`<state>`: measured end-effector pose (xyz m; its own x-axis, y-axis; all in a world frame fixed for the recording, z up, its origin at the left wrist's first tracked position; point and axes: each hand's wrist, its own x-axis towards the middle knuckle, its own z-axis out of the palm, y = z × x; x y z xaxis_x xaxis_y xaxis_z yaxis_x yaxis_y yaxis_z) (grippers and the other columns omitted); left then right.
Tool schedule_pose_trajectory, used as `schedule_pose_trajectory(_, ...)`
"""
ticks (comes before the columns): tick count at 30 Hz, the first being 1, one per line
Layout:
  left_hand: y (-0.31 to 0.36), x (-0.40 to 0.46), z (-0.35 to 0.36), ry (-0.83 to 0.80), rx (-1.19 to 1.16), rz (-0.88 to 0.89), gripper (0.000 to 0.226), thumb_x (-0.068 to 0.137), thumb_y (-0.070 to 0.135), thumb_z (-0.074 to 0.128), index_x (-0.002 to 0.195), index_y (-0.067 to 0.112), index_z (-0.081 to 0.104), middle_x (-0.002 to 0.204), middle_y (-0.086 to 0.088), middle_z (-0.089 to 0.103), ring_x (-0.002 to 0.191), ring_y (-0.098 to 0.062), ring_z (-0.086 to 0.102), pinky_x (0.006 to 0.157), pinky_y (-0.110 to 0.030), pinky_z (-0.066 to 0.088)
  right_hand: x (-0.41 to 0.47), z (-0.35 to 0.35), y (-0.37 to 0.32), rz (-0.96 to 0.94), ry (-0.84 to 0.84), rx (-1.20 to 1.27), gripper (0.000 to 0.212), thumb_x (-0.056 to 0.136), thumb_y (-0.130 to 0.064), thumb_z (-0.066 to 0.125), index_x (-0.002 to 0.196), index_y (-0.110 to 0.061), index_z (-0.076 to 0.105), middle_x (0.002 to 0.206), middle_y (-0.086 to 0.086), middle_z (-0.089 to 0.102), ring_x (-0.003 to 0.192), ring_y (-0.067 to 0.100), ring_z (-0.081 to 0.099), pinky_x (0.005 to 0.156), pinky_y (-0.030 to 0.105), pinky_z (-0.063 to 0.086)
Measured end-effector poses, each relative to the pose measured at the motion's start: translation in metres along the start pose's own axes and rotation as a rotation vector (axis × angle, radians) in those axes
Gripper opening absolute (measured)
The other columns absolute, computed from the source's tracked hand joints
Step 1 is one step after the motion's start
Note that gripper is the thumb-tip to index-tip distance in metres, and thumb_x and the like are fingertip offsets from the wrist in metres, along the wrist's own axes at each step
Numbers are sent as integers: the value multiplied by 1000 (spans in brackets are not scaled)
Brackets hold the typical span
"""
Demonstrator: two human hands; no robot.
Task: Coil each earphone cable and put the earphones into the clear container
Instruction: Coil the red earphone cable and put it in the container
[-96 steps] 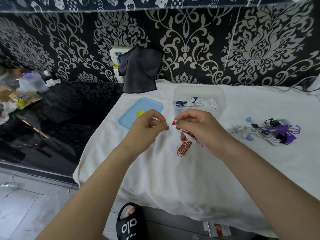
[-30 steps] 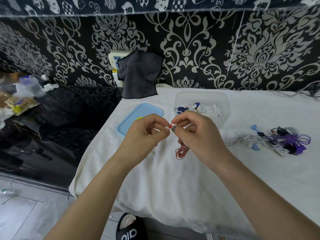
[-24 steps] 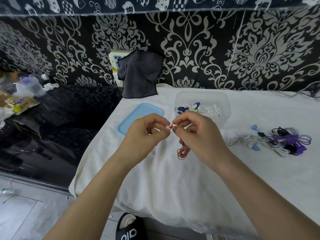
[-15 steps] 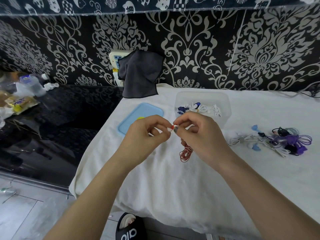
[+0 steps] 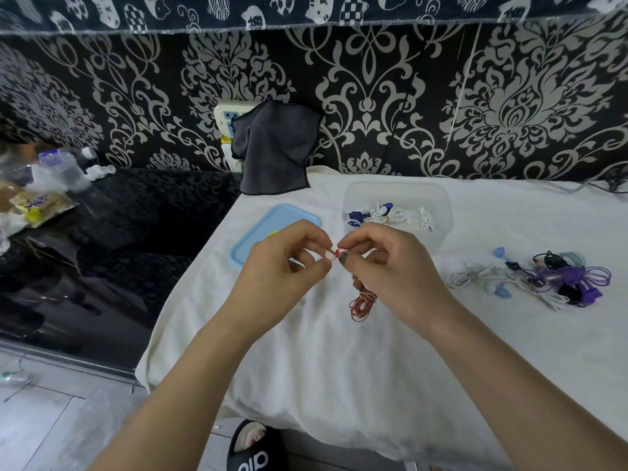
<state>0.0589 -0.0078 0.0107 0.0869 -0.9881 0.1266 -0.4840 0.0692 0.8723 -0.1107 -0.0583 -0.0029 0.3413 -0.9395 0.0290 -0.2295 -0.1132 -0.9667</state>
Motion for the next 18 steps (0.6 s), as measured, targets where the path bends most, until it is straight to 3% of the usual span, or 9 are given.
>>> schedule_pose_trajectory(7, 0, -1, -1, -23, 38, 12, 20, 90, 7, 72, 87, 26, 67, 75, 20, 65, 72, -7, 59, 65, -15, 45, -1, -1, -1, 37, -10, 58, 9, 89, -13, 69, 89, -21, 72, 78, -4, 71, 59, 18, 68, 59, 27, 53)
schedule_pose_trajectory(11, -1, 0, -1, -24, 27, 23, 20, 90, 8, 72, 88, 28, 67, 82, 15, 68, 77, -12, 64, 70, -20, 49, 0, -1, -3, 70, -20, 97, 9, 88, -11, 68, 88, -19, 72, 80, 4, 72, 57, 18, 65, 59, 30, 56)
schedule_pose_trajectory(14, 0, -1, -1, -39, 15, 36, 20, 89, 7, 72, 90, 26, 68, 90, 11, 71, 80, -16, 66, 71, -26, 54, 0, -3, -6, 100, -49, 118, 11, 88, -8, 67, 85, -17, 73, 79, 7, 71, 58, 20, 65, 53, 25, 50)
schedule_pose_trajectory(18, 3, 1, -2, -68, -65, 32, 21, 88, 0, 71, 92, 21, 69, 91, 11, 71, 74, -12, 65, 65, -22, 51, -2, -7, -10, 136, -77, 170, 11, 91, -6, 65, 87, -12, 74, 75, 11, 69, 59, 21, 64, 45, 16, 41)
